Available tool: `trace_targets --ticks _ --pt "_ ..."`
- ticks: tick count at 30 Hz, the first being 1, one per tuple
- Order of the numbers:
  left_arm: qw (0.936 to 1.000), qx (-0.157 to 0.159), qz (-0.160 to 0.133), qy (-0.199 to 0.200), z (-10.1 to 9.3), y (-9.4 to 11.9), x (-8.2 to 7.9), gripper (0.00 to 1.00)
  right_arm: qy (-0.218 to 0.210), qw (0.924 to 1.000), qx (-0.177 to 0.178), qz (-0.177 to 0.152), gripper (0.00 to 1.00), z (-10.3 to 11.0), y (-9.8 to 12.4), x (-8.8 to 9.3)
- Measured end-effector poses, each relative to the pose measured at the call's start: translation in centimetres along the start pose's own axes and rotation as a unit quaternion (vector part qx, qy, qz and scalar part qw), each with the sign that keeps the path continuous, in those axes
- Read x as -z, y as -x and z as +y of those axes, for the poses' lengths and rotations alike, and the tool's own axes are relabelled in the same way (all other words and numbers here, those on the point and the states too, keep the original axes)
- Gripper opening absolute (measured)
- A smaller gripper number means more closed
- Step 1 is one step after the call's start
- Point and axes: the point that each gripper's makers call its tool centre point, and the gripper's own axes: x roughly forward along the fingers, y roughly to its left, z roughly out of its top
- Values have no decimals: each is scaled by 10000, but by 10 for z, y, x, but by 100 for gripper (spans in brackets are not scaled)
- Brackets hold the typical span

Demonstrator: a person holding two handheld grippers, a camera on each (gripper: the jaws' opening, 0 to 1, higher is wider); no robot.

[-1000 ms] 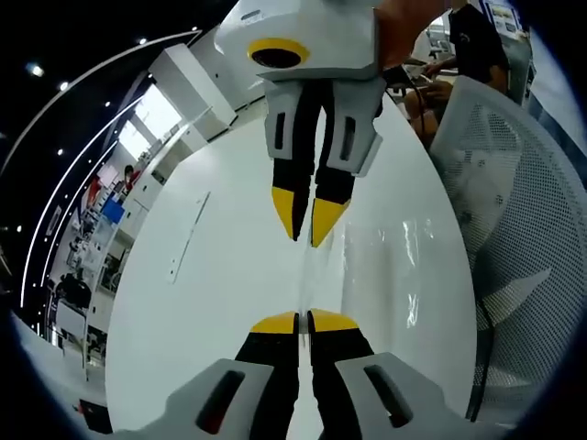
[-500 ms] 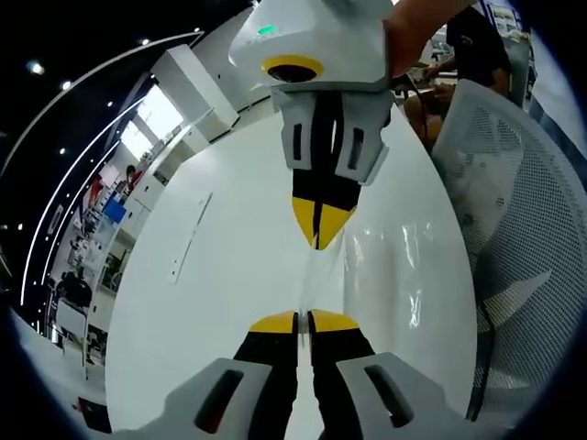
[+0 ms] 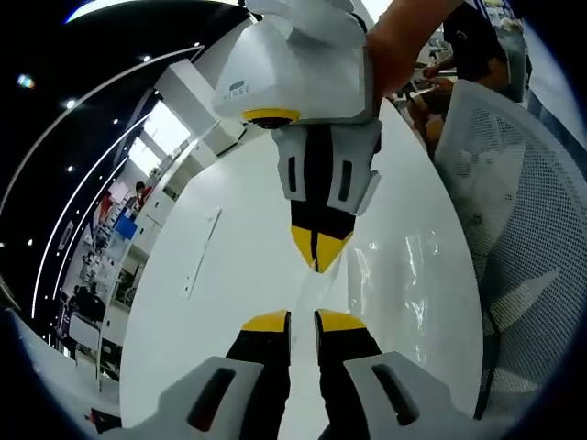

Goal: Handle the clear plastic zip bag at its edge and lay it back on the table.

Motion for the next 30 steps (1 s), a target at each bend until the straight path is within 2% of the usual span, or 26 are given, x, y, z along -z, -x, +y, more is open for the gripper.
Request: trace_targets --ticks 7,16,22,24,30 --pt "9997 104 -20 -211 -12 -9 -7 8 -27 10000 -22 40 0 0 2 1" --pt "9989 179 5 -436 -17 -17 -12 7 -60 10000 -19 19 0 -1 1 1" --pt "9978 240 107 -607 -21 -24 -8 7 -18 10000 -62 -9 0 2 4 1" --pt "9962 225 214 -808 -21 -25 -5 7 -16 10000 -61 5 0 2 3 1" --pt "9965 278 192 -760 -21 -26 -5 3 -29 10000 -71 -22 0 3 2 0"
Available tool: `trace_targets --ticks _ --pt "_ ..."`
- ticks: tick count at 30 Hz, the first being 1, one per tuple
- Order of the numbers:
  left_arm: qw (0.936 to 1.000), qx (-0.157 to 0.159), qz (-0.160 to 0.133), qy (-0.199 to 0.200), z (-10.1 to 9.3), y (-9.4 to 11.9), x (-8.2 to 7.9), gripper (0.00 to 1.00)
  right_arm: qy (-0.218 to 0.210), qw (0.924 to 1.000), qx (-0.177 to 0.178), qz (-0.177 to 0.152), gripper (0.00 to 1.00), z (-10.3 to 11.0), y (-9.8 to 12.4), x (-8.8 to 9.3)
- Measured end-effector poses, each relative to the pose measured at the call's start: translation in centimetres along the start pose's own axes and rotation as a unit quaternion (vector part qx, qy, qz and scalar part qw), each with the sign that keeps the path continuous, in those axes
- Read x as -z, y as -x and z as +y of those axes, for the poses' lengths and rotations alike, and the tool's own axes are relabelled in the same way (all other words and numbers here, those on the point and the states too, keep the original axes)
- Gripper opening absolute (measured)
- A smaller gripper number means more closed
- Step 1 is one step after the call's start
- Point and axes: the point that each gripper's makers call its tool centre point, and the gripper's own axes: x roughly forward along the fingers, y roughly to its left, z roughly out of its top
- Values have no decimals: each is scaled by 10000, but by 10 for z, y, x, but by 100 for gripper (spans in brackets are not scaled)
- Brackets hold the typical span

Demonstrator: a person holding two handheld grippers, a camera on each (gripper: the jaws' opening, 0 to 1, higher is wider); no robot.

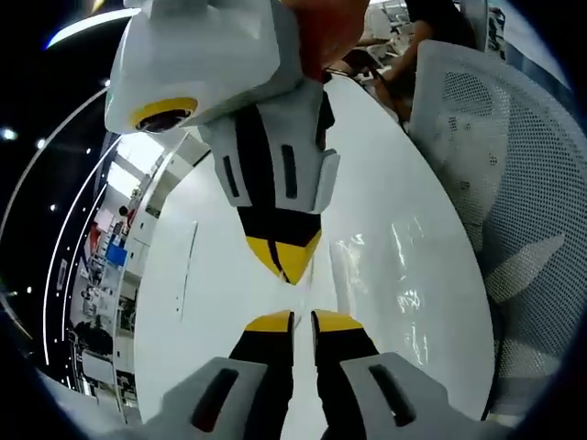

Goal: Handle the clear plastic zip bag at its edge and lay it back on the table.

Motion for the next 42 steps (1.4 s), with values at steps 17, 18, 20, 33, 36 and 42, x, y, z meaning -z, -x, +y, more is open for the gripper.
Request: trace_targets --ticks 17,18,20,33,36,42 --pt "9990 -418 118 110 40 0 6 0 122 9993 345 -56 0 -42 0 -23" --pt "9989 -447 125 115 44 0 6 0 119 9992 365 -64 0 -46 0 -25" --pt "9984 -526 118 150 55 0 7 0 148 9989 425 -91 0 -50 2 -30" --pt "9924 -1217 61 192 144 11 9 0 409 9941 934 -374 0 -124 25 -87" --pt "9886 -1488 9 211 165 21 3 0 489 9905 1155 -565 0 -138 38 -105" --pt "9860 -1665 -38 123 174 31 -1 0 815 9851 1338 -711 0 -146 47 -118"
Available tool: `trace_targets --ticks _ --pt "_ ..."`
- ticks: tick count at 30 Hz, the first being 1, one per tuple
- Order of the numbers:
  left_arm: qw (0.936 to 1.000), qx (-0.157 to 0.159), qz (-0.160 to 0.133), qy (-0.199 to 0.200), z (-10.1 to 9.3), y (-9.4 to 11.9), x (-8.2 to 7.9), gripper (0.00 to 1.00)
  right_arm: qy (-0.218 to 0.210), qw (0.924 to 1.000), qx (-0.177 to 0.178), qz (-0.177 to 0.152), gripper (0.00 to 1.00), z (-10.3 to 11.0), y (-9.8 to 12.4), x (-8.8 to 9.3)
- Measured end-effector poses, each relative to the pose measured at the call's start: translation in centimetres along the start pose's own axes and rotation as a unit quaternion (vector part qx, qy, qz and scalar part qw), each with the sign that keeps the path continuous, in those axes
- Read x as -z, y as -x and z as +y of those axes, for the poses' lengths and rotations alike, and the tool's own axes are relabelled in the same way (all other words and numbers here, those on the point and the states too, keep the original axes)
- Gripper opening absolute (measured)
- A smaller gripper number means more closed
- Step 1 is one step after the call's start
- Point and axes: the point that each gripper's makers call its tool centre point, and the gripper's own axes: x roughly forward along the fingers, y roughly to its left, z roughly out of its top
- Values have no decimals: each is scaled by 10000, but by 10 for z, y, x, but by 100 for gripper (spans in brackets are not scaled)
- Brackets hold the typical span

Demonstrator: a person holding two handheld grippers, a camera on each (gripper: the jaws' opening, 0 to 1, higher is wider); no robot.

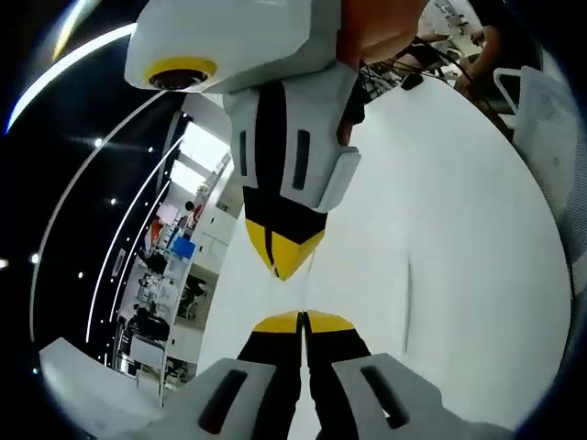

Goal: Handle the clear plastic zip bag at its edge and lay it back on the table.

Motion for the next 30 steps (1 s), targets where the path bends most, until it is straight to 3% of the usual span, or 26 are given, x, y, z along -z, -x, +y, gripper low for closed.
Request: trace_targets --ticks 4,8,14,23,27,30 --pt "10000 6 7 -41 -8 4 2 0 132 9999 -17 -34 0 7 2 -2" --pt "9998 95 53 -149 -25 9 6 0 285 9995 -144 15 0 30 5 3" --pt "9994 334 107 -11 -61 20 7 0 127 9990 -411 73 0 69 7 19" --pt "9976 672 148 99 -113 31 5 0 -13 9979 -630 177 0 109 12 40" --pt "9965 801 196 165 -130 32 8 0 -132 9972 -705 223 0 117 10 48" --pt "9965 786 198 193 -127 30 7 0 -140 9973 -688 212 0 112 10 45"
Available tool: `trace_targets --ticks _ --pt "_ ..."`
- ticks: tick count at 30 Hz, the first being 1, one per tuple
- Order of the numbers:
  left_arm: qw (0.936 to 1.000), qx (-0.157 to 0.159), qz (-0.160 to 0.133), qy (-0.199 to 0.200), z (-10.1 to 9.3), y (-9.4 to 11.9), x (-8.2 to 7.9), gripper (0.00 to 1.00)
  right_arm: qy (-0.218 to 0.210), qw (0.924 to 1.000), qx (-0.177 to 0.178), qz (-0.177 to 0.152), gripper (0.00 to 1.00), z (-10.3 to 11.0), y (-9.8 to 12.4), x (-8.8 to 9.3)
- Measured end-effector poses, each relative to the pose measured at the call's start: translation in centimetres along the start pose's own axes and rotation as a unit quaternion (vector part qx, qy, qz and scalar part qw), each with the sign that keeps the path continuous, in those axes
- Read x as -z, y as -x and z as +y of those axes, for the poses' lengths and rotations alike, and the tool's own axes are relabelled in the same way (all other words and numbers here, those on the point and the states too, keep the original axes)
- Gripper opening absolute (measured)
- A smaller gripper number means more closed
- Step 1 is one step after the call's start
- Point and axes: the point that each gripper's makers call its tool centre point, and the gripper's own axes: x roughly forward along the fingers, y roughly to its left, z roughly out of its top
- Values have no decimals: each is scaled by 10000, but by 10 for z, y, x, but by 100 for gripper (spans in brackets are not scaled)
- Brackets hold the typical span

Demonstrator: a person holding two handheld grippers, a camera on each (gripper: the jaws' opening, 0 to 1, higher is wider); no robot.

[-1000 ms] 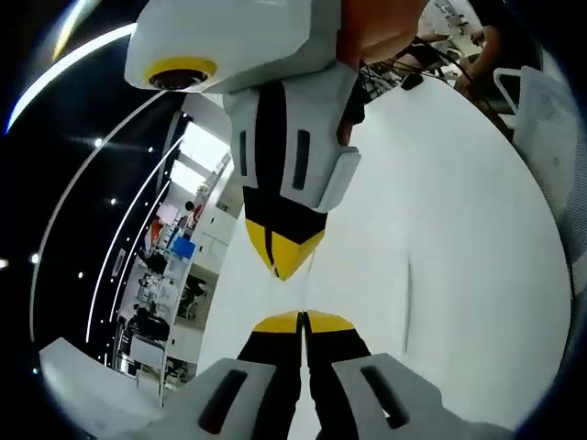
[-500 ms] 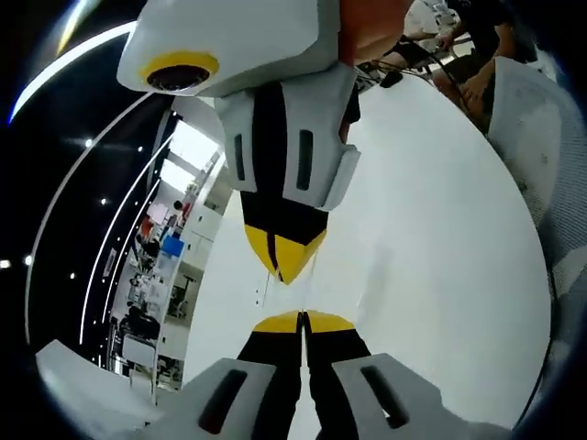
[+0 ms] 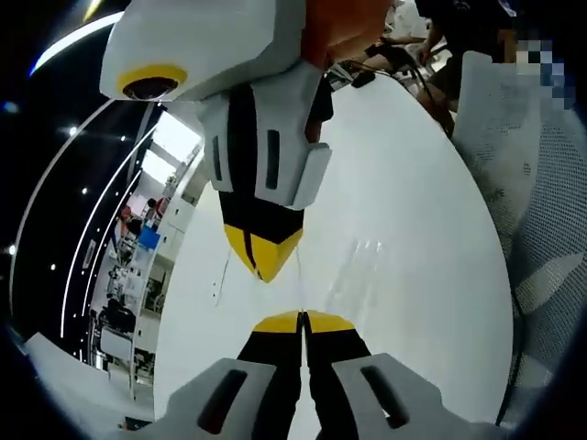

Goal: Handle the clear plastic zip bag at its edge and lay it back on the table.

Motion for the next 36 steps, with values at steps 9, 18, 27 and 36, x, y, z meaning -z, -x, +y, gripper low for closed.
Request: trace_targets --ticks 9,18,27,36 --pt "9999 -103 81 47 46 -21 -1 0 -218 9997 97 56 0 -46 -8 -5" --pt "9990 -433 20 98 109 -36 -11 0 -40 9988 482 -47 0 -117 -5 -31" --pt "9961 -872 -88 -42 145 -30 -21 0 276 9952 850 -406 0 -156 7 -61" --pt "9986 -457 114 -249 78 -28 -2 0 479 9980 352 -200 0 -73 -7 -21"
